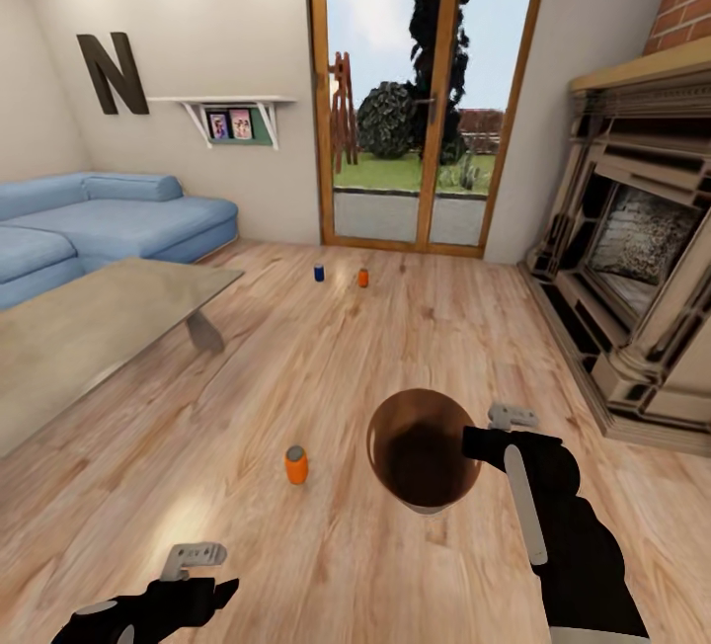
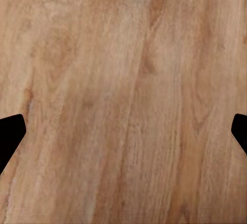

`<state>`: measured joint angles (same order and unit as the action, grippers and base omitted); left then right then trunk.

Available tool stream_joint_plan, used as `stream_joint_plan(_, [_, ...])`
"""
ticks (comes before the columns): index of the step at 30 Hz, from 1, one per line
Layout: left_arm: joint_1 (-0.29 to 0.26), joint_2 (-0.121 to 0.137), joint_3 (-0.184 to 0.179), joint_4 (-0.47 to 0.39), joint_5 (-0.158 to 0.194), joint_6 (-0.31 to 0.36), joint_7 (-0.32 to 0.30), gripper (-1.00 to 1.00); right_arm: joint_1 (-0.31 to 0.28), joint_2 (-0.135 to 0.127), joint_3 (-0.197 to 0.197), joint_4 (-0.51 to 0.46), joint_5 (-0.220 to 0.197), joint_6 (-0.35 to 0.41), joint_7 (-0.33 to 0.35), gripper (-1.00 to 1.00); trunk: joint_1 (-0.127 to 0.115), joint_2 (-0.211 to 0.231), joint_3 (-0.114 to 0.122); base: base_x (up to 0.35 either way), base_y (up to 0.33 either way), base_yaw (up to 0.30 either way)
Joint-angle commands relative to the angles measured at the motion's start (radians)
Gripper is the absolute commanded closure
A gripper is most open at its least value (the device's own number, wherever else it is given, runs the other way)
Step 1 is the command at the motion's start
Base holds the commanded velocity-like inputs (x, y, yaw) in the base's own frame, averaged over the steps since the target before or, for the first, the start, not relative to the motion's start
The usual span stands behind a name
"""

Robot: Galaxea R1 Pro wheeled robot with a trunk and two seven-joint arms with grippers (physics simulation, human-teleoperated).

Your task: Put the three can of soda from the living room inside the tash can in the kitchen.

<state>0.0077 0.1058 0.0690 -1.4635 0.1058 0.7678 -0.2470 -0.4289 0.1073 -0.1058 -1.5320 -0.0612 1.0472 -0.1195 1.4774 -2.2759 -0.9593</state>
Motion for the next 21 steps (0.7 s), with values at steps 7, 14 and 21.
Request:
stream_joint_plan(7, [0.000,0.000,-0.001,0.000,0.000,-0.001,0.000,-1.00,0.000,0.000,0.000,0.000,-0.015,0.000,0.004,1.00,0.000,0.000,0.000,0.338,0.000,0.000])
stream_joint_plan(14, [0.001,0.000,-0.002,0.000,0.000,-0.002,0.000,-1.00,0.000,0.000,0.000,0.000,-0.015,0.000,0.004,1.00,0.000,0.000,0.000,0.338,0.000,0.000])
stream_joint_plan(21, [0.000,-0.001,-0.002,0.000,0.000,-0.002,0.000,-1.00,0.000,0.000,0.000,0.000,-0.015,0.000,0.004,1.00,0.000,0.000,0.000,0.338,0.000,0.000])
